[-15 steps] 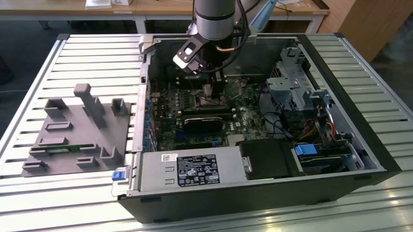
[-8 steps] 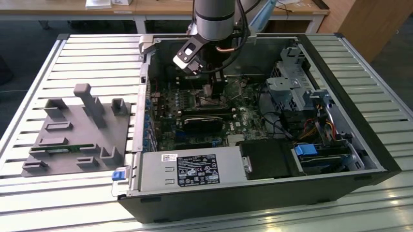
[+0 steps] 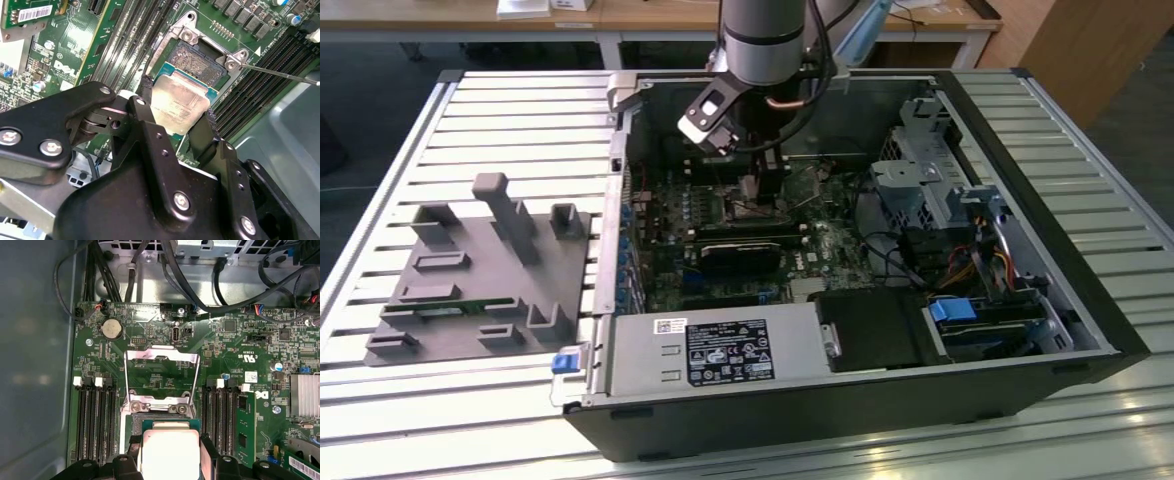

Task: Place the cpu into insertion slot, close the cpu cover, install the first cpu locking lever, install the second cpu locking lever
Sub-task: 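Place the cpu into insertion slot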

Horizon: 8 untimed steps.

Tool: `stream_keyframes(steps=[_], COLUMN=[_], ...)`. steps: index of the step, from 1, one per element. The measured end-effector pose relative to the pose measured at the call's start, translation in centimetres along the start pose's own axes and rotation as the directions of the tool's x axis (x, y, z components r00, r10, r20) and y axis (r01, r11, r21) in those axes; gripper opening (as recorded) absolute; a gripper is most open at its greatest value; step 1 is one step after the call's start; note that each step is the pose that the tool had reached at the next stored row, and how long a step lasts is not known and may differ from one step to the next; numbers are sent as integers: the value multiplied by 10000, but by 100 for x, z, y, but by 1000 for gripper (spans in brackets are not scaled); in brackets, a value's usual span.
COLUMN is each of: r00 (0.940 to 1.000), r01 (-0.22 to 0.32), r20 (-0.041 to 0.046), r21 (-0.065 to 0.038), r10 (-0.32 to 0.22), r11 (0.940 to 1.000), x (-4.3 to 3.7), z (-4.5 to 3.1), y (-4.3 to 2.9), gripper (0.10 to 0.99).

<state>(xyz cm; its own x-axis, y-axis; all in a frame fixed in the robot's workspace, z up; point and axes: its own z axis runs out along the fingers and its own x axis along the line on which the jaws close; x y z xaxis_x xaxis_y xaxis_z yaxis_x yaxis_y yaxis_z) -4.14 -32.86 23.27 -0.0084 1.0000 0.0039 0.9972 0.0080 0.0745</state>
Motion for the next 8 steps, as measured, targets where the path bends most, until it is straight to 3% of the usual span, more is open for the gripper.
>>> stream_keyframes(steps=[8], r00=[10000], r01=[0], r20=[0], r21=[0], r10=[0], r11=[10000], x=[35], z=[54], y=[-6], gripper=[541])
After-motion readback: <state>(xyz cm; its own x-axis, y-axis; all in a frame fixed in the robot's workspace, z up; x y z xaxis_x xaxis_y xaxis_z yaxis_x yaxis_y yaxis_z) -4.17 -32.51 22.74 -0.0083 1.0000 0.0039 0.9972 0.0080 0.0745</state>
